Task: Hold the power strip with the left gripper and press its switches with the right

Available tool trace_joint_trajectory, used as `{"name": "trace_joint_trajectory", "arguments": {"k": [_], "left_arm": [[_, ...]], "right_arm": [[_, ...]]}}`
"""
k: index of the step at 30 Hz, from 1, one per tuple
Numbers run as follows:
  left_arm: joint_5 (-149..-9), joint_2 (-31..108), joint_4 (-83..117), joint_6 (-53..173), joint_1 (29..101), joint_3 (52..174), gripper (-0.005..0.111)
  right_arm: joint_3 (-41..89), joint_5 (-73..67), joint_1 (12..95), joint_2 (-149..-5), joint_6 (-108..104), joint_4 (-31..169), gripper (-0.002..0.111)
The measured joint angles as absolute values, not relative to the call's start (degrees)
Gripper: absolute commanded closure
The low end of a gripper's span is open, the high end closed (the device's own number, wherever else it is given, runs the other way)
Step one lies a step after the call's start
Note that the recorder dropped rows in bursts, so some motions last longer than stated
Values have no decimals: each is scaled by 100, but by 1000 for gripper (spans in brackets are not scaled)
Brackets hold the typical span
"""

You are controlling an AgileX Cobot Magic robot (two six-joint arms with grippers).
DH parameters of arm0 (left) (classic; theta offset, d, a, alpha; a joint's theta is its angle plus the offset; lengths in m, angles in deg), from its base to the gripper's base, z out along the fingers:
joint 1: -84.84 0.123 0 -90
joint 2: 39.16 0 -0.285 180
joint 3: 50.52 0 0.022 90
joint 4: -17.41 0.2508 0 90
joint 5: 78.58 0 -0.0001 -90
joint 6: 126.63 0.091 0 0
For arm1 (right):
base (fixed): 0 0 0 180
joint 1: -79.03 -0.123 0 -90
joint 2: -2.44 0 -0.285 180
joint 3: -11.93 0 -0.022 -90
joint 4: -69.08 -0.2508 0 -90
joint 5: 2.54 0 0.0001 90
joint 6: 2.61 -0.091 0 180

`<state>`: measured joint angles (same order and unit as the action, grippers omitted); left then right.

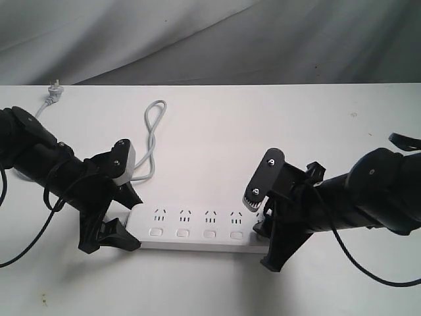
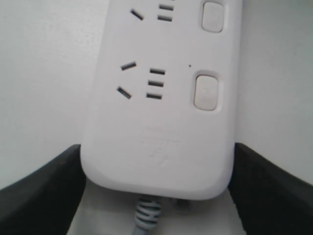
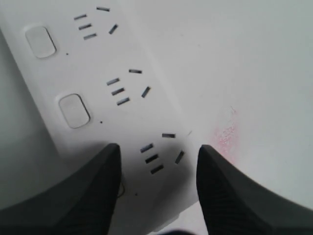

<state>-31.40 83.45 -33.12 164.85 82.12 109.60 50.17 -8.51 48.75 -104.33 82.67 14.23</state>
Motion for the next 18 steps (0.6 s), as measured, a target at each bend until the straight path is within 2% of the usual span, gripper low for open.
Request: {"name": "trace_joint_trajectory", "arguments": {"k": [15,18], "left_arm": [[-3140,8345,-3312,16485,8212,10960,57],[-3140,8345,-3312,16485,8212,10960,57]], "right_arm": [[5082,-816,4875,-8915,8289,1487,62],[5149,-792,4875,-8645,8289,1487,66]]}}
